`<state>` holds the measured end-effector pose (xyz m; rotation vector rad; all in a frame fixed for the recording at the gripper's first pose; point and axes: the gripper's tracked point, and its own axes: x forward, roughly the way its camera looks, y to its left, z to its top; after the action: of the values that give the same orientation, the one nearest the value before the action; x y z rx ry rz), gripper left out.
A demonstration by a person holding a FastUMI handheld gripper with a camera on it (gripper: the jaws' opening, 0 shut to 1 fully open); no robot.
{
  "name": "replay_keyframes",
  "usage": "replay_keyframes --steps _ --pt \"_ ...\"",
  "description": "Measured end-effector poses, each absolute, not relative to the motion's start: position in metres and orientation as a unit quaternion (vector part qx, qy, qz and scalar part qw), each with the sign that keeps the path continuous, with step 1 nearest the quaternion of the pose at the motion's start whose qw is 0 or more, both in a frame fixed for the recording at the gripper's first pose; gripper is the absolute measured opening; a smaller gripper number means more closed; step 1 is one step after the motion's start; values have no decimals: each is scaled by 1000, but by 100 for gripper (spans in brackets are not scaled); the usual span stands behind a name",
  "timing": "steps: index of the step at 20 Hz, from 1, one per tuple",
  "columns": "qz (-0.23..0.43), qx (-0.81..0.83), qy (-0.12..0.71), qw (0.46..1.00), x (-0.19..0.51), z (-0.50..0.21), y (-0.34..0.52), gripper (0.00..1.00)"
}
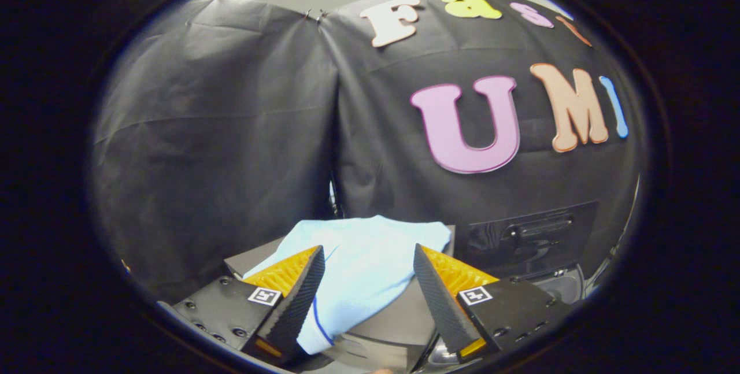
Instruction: Put the clothes into the washing machine and then close the washing machine lid.
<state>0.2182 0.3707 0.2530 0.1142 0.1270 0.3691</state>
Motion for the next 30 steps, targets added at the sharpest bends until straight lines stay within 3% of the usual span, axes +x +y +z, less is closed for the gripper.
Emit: replay_keyframes --steps 5,13,17,22,30 --pt "203 7 139 969 237 224 422 96" --pt "205 -11 184 961 248 188 446 97" --pt "252 6 158 955 247 185 469 67" --pt "255 48 188 947 245 182 470 31" --pt "248 -13 165 954 244 185 465 31"
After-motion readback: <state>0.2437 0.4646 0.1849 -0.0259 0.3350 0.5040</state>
